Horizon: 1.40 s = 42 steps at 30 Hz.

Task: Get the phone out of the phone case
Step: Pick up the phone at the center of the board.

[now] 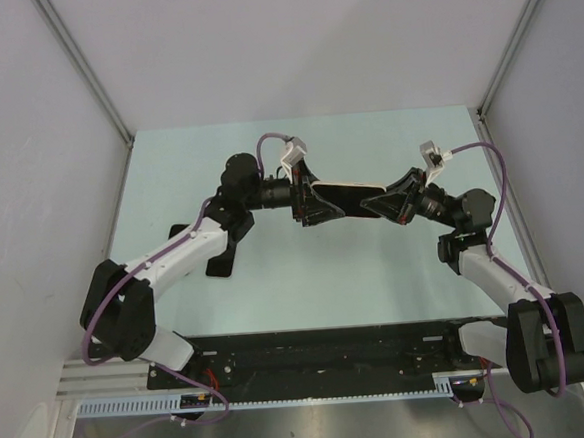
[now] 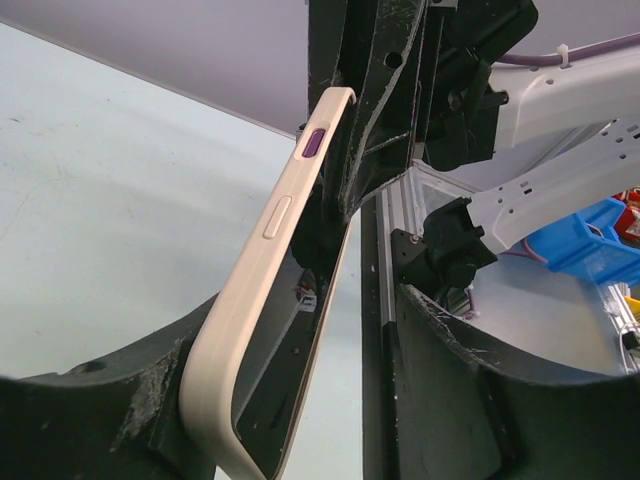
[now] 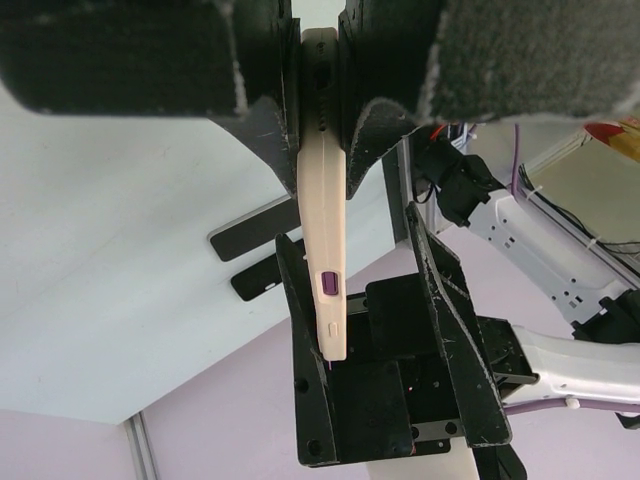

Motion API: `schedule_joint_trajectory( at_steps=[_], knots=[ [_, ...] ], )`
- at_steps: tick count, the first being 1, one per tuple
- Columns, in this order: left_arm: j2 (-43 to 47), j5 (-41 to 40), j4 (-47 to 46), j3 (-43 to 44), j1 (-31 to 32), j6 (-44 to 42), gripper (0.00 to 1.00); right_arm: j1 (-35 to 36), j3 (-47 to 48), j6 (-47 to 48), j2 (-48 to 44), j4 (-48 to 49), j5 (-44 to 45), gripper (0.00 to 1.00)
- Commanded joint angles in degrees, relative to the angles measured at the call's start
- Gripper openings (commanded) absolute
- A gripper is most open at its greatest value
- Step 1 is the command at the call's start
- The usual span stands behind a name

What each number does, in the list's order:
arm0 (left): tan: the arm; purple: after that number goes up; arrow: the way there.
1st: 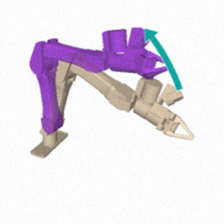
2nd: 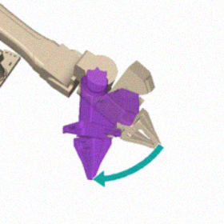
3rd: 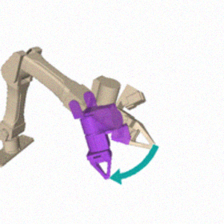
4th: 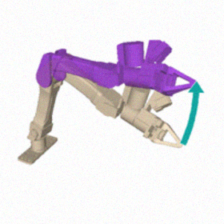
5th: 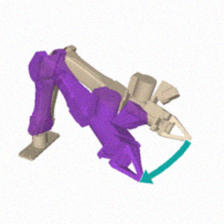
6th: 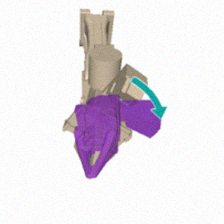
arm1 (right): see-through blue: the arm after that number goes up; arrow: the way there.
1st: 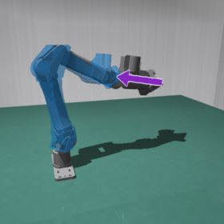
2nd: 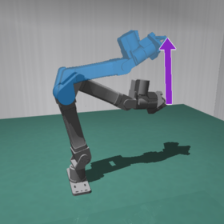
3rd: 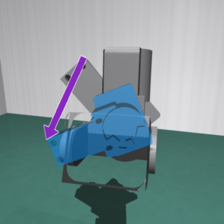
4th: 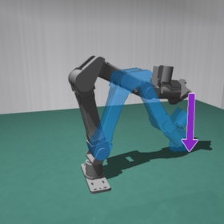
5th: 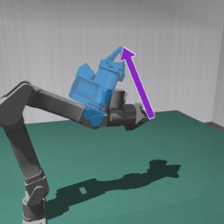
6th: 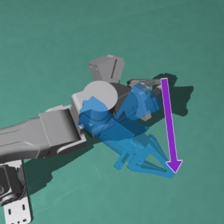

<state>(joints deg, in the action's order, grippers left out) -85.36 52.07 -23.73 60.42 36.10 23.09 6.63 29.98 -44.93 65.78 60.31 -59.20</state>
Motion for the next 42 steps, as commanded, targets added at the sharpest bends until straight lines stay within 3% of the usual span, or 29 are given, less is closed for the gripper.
schedule_joint_trajectory(
  at_steps=[1, 7, 19, 31, 36, 42],
  knots=[
    [0.37, 5.58, -1.59, 0.05, 3.1, 1.17, 0.67, -1.71, 0.87, -0.51, -0.56, 3.4, 10.95, 0.0],
    [0.37, 5.76, -1.5, -0.22, 3.1, 0.64, 0.61, -2.06, 0.7, -2.18, -0.83, 4.9, 10.68, 0.0],
    [-0.51, 5.76, -1.59, -0.48, 3.63, 0.38, 0.6, -2.06, 0.7, -3.33, -1.09, 5.69, 11.12, 0.0],
    [-0.16, 5.93, -1.59, 0.22, 3.81, 0.38, 0.48, -2.33, 0.61, -2.01, -0.56, 5.69, 9.63, 0.0],
    [0.46, 5.5, -1.59, 0.31, 3.54, 0.55, 0.5, -2.33, 0.7, -1.48, -0.48, 5.34, 8.23, 0.0],
    [1.16, 4.79, -1.59, -0.13, 2.93, 0.46, 0.6, -2.41, 0.61, -1.04, 0.14, 4.9, 6.29, 0.0]
  ],
)
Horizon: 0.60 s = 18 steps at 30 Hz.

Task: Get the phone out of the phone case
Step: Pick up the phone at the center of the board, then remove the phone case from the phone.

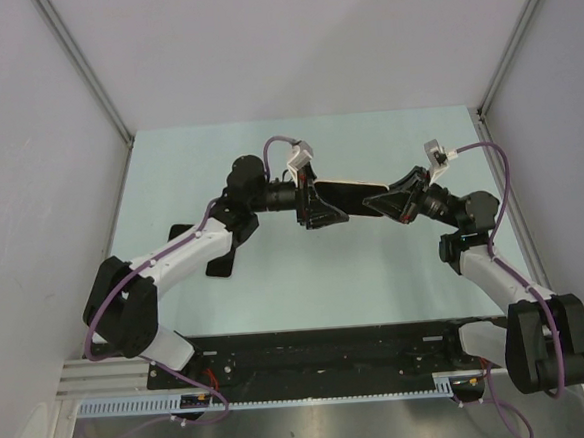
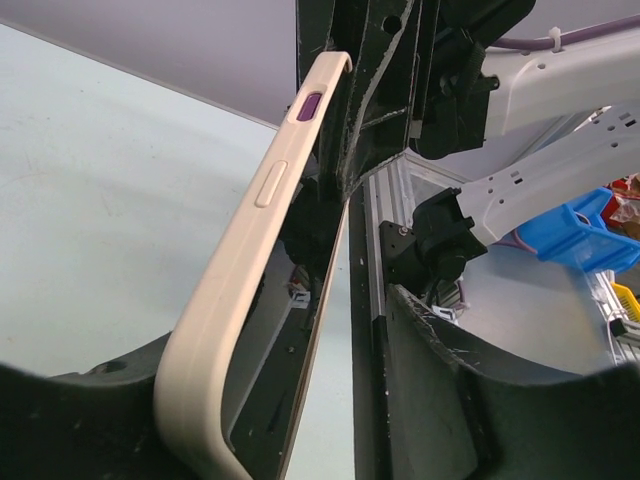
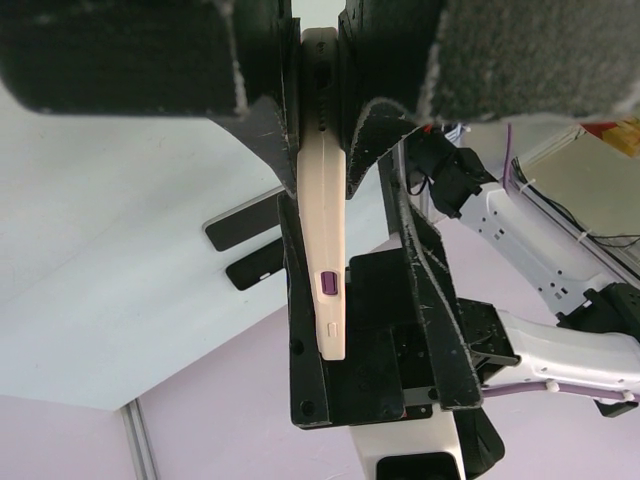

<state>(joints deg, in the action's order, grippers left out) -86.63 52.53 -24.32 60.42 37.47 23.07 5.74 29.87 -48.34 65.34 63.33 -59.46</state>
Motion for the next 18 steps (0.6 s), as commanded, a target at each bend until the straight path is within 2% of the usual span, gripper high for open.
schedule_joint_trajectory(
  at_steps=[1, 18],
  knots=[
    [2.52, 4.33, -1.0, -0.22, 1.46, 0.4, 0.6, -1.43, 0.81, 2.28, 0.49, 1.88, 6.38, 0.0],
    [3.13, 3.1, -1.0, -0.48, 0.58, -0.57, 0.62, -0.73, 0.72, 1.84, 0.49, 1.09, 3.65, 0.0]
  ],
)
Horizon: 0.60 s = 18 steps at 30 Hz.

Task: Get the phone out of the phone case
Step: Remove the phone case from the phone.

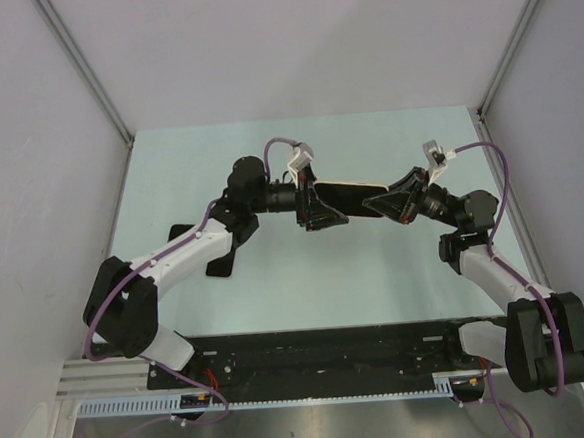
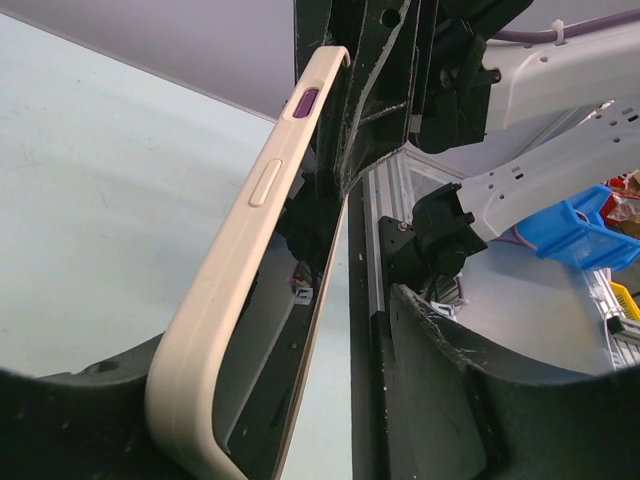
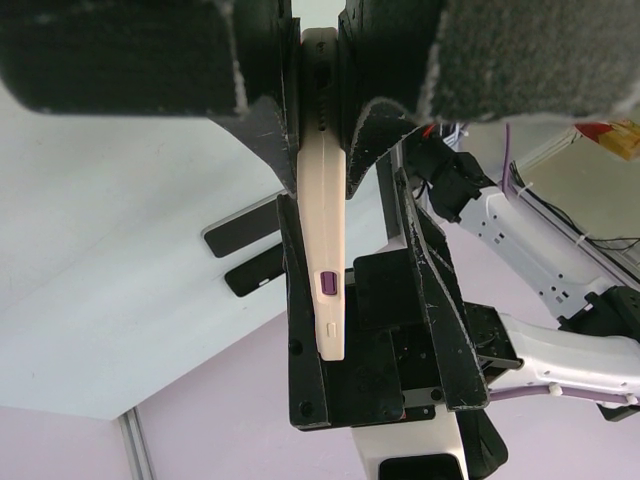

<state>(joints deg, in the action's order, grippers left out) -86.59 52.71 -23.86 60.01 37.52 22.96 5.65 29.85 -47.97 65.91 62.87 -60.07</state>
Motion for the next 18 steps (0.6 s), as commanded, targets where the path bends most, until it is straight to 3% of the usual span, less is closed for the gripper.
schedule_joint_trajectory(
  at_steps=[1, 18],
  knots=[
    [3.18, 3.01, -1.46, -0.07, 0.54, -0.37, 0.62, -0.64, 0.83, 1.38, -0.17, 1.47, 4.09, 0.0],
    [3.79, 1.34, -1.46, -0.51, -0.52, -0.72, 0.65, 1.21, 1.0, 2.0, -0.43, 0.41, 1.54, 0.0]
  ],
)
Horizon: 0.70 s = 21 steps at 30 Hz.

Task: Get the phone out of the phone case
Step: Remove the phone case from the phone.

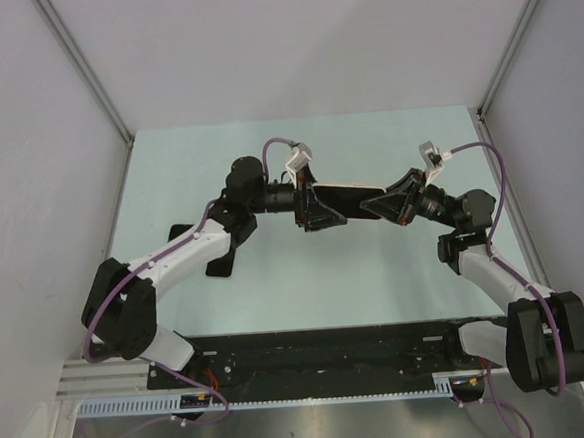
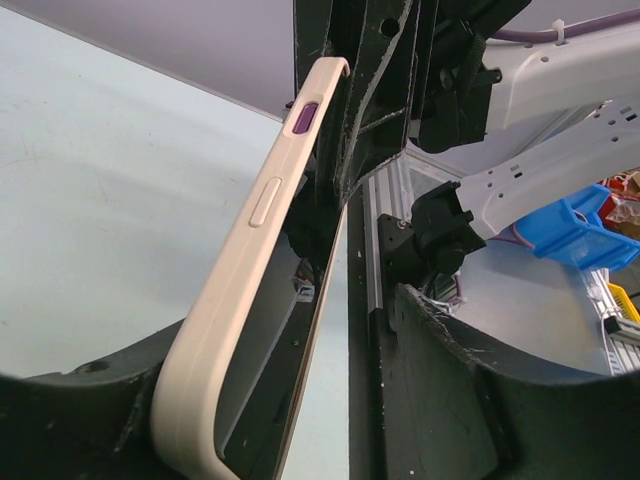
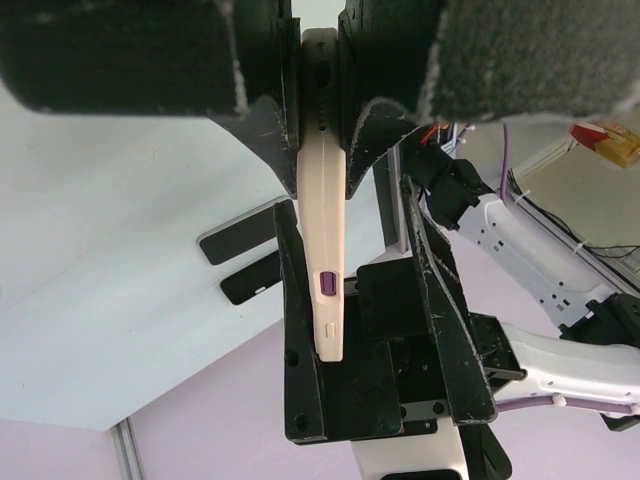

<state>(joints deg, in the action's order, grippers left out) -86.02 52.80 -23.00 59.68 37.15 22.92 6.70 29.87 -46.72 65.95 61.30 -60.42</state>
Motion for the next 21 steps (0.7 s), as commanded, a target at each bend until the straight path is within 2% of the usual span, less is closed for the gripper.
schedule_joint_trajectory(
  at_steps=[1, 3, 6, 7, 9, 11, 13, 16, 17, 20, 21],
  knots=[
    [3.23, 1.43, -2.31, -0.18, -0.14, -0.68, 0.63, 0.16, 0.9, 0.84, -0.47, 1.64, 2.32, 0.0],
    [3.4, 1.69, -2.22, -0.27, -0.14, -0.59, 0.61, -0.02, 0.98, 0.75, -0.47, 1.54, 2.59, 0.0],
    [3.23, 2.22, -2.31, -0.44, -0.14, -0.59, 0.51, -0.63, 0.98, 0.66, -0.3, 1.63, 3.12, 0.0],
    [3.23, 2.31, -2.31, -0.44, -0.14, -0.59, 0.45, -0.72, 0.9, 0.66, -0.3, 1.63, 3.38, 0.0],
    [3.14, 2.22, -2.31, -0.44, -0.06, -0.59, 0.41, -0.72, 0.98, 0.75, -0.21, 1.46, 3.12, 0.0],
    [3.05, 2.31, -2.31, -0.27, -0.14, -0.42, 0.3, -0.72, 0.98, 1.1, -0.04, 1.37, 2.94, 0.0],
    [2.79, 2.23, -2.31, -0.09, -0.14, -0.42, 0.27, -0.55, 0.98, 1.45, 0.05, 1.11, 2.59, 0.0],
    [2.7, 2.14, -2.31, -0.09, -0.14, -0.33, 0.14, -0.28, 0.98, 2.16, 0.14, 0.58, 2.24, 0.0],
    [2.61, 1.96, -2.31, -0.09, -0.14, -0.24, 0.14, -0.2, 0.98, 2.77, 0.14, 0.32, 1.98, 0.0],
    [2.35, 2.4, -2.31, 0.09, -0.14, 0.02, 0.0, 0.16, 1.33, 4.7, 0.14, -2.23, 1.45, 0.0],
    [2.35, 2.66, -2.31, 0.26, -0.14, 0.11, 0.0, 0.24, 1.42, 4.97, 0.14, -3.11, 1.27, 0.0]
  ],
)
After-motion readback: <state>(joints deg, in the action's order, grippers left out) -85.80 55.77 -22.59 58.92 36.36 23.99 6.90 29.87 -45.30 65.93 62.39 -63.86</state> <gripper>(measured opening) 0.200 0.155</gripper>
